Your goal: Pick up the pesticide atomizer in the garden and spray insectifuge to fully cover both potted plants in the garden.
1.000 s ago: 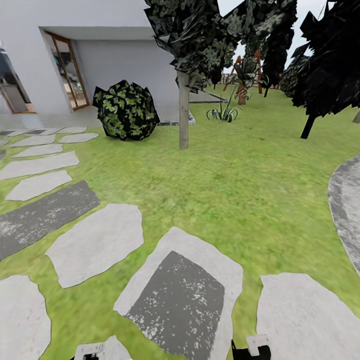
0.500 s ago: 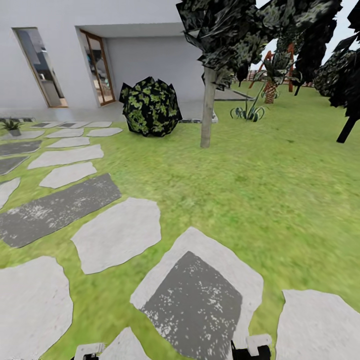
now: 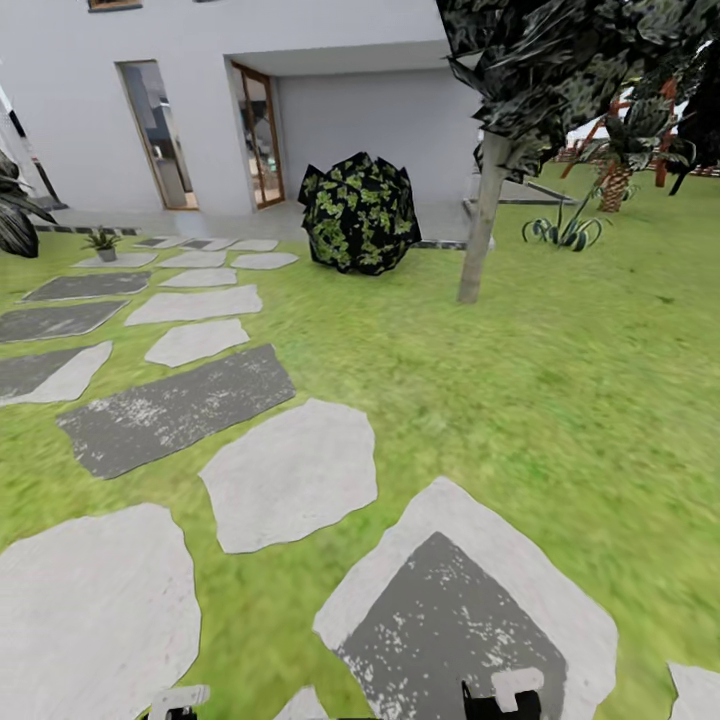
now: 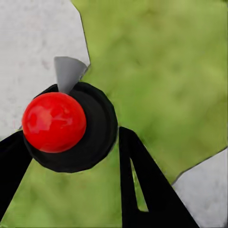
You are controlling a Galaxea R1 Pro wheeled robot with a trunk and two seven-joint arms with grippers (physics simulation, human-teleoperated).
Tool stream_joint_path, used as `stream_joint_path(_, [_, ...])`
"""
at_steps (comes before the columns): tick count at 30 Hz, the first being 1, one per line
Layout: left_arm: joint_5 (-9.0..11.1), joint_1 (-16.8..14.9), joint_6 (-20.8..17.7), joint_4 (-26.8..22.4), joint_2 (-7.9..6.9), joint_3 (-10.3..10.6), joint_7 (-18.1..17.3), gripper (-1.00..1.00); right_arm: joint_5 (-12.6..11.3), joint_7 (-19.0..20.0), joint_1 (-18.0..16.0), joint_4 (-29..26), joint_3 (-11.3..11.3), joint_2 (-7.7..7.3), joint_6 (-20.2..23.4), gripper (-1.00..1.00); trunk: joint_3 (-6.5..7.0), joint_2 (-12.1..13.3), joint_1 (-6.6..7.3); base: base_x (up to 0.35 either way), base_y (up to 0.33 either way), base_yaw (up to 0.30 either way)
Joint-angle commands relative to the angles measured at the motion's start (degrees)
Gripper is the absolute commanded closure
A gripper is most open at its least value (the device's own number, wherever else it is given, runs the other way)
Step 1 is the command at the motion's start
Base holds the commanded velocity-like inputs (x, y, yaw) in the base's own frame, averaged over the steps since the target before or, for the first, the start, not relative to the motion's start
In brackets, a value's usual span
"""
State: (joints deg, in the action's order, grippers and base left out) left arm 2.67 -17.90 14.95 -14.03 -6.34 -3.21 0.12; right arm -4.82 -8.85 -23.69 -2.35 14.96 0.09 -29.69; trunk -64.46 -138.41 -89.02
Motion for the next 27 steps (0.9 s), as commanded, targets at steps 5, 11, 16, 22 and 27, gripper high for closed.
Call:
stream_joint_path(5, [0.24,-0.04,0.17,0.06,0.01,-0.05,-0.19,1.00,-0.46,-0.20,-0.04,0.06,0.51,0.02,-0.19,-1.00,-0.16,-0.02,-0.01,0.211,0.239,0.281])
stream_joint_path(11, [-0.07,-0.03,0.15,0.10,0.23,-0.05,-0.21,1.00,-0.47,-0.20,-0.04,0.06,0.51,0.03,-0.19,-1.00,-0.30,-0.02,-0.01,0.057,0.067,0.281])
stream_joint_path(16, [-0.26,-0.03,0.09,0.14,0.72,-0.05,-0.21,1.00,-0.46,-0.20,-0.04,0.06,0.51,0.03,-0.19,-1.00,-0.42,-0.02,-0.01,0.003,0.004,0.281])
stream_joint_path(22, [-0.18,-0.03,0.14,0.08,0.80,-0.05,0.01,1.00,-0.46,-0.20,-0.04,0.06,0.51,0.05,-0.19,-1.00,-0.56,-0.02,-0.01,0.110,0.029,0.281])
stream_joint_path(27, [-0.12,-0.03,0.16,0.06,0.80,-0.05,0.07,1.00,-0.46,-0.20,-0.04,0.06,0.51,0.05,-0.19,-1.00,-0.68,-0.02,-0.01,0.264,0.174,0.281])
